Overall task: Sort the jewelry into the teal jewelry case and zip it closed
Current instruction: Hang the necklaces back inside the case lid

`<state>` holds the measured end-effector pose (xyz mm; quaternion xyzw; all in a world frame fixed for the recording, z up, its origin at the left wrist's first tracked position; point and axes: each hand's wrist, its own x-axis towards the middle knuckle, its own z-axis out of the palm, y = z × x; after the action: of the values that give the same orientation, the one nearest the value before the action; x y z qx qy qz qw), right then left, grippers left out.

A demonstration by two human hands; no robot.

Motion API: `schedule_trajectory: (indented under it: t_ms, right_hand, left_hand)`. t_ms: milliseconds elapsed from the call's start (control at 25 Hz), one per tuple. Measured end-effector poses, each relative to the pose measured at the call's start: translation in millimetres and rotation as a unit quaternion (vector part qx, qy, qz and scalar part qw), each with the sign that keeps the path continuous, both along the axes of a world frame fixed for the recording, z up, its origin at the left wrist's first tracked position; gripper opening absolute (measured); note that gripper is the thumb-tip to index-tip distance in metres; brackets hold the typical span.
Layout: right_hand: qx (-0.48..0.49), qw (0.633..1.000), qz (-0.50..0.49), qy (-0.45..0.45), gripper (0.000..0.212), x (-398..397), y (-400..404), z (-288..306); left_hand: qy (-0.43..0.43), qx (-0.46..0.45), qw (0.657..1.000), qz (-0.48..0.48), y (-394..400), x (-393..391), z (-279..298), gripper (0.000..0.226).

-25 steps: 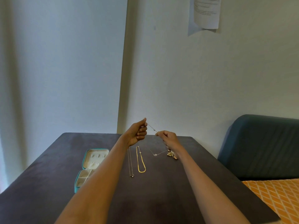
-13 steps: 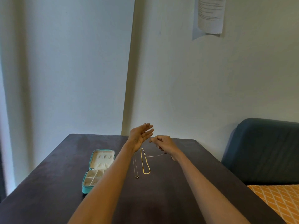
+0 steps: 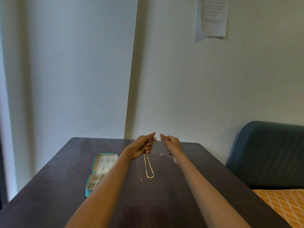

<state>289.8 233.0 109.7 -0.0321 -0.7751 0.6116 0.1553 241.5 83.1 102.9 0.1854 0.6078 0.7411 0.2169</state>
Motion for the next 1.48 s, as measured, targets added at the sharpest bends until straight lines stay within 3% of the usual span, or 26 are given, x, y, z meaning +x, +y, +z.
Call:
schedule_trajectory:
  t_ms: [120, 320, 400, 520, 600, 680, 840, 1040, 1280, 1480]
  right_hand:
    - [0.007, 1.000, 0.010, -0.014, 0.029, 2, -2, -11]
    - [0.047, 0.995, 0.082, -0.017, 0.023, 6, -20, -28]
    - [0.090, 0.991, 0.103, -0.014, 0.016, 5, -26, -32]
    - [0.143, 0.982, 0.124, -0.019, 0.012, 4, -25, -36]
    - [0.141, 0.983, 0.118, -0.015, 0.014, 3, -22, -34]
    - [0.115, 0.988, 0.098, -0.011, 0.020, 2, -18, -32]
    - [-0.023, 0.999, 0.043, -0.009, 0.027, -1, -8, -35]
    - [-0.158, 0.986, 0.025, -0.053, 0.037, -3, -8, -36]
    - [-0.277, 0.960, 0.036, -0.004, 0.030, -11, -11, -38]
    - [-0.286, 0.954, 0.094, 0.009, 0.016, -11, -13, -41]
  left_hand:
    - [-0.059, 0.139, 0.988, 0.033, -7, 0, 0, 0.023]
    - [-0.122, 0.341, 0.924, 0.120, -3, -6, -14, 0.015]
    - [-0.099, 0.301, 0.934, 0.168, 0, -10, -21, 0.013]
    - [-0.011, 0.070, 0.978, 0.194, -1, -10, -28, 0.014]
    - [0.005, -0.046, 0.988, 0.145, -1, -8, -27, 0.017]
    - [-0.019, -0.102, 0.992, 0.071, 1, -6, -25, 0.023]
    - [-0.057, -0.088, 0.994, -0.033, 7, 0, -23, 0.033]
    - [-0.087, -0.047, 0.990, -0.105, 20, 7, -31, 0.053]
    - [-0.127, -0.020, 0.991, -0.046, 12, 4, -35, 0.050]
    - [-0.159, 0.023, 0.987, -0.005, 5, -2, -46, 0.052]
